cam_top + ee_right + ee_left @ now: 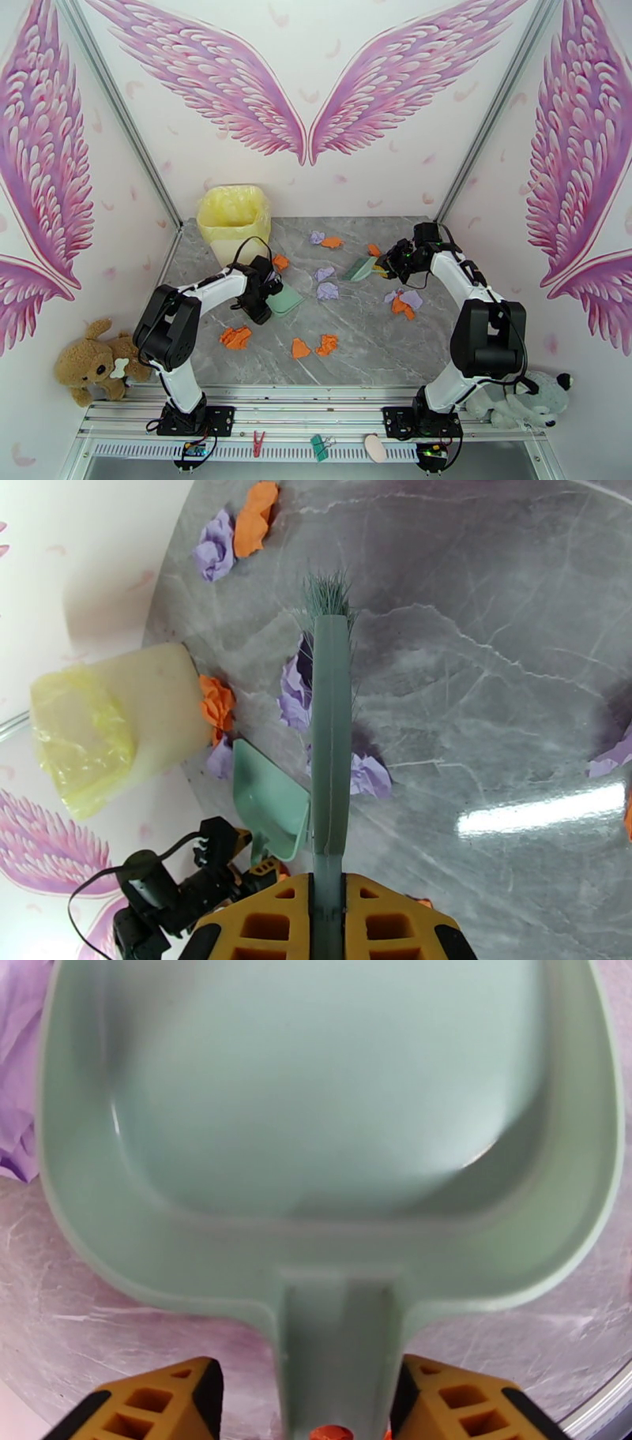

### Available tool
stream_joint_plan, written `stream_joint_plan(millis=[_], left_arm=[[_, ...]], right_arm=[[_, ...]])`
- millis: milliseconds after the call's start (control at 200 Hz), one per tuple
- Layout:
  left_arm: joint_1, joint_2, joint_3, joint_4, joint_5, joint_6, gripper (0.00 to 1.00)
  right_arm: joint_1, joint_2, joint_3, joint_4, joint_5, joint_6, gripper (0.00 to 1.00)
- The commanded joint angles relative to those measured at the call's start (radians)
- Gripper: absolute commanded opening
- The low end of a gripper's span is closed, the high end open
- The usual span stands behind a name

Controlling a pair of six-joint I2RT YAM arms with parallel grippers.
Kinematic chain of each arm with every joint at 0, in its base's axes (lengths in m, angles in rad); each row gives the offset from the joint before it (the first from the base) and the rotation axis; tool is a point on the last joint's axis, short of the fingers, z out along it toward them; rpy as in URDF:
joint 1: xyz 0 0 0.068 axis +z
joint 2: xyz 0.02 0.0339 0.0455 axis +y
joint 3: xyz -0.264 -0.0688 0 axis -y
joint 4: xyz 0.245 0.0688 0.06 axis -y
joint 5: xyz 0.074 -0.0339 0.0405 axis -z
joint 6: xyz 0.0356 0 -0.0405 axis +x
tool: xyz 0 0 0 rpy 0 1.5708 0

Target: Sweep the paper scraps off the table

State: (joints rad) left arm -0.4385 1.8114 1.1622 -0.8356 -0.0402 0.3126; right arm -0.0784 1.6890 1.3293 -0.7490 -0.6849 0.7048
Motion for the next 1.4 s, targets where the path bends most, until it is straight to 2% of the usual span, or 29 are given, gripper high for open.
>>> stream_joint_plan(millis=[0,395,615,780,1155,1395], left_arm=[[0.004,-0.042,-0.052,0.044,0.032,-0.030,0.60],[0.002,-0.198,-0.204,0.173,0.057,-0.151,0.59],[0.002,-0.211,-0.234,0.219,0.052,-0.161,0.59],[0.005,-0.218,-0.244,0.242,0.055,-0.163,0.53],[0.008,-0.267,-0.272,0.280,0.049,-0.178,0.56],[0.015,-0.270,-0.276,0.282,0.050,-0.178,0.53]], right_arm=[[-0.004,-0.020,-0.001,-0.001,-0.022,-0.020,0.00],[-0.004,-0.013,-0.007,-0.008,-0.022,-0.029,0.00],[-0.004,-0.016,-0.018,-0.007,-0.025,-0.030,0.00],[-0.004,-0.019,-0.019,-0.012,-0.025,-0.031,0.00],[-0.004,-0.021,-0.014,-0.032,-0.019,-0.048,0.00],[-0.003,-0.020,-0.024,-0.021,-0.022,-0.042,0.00]])
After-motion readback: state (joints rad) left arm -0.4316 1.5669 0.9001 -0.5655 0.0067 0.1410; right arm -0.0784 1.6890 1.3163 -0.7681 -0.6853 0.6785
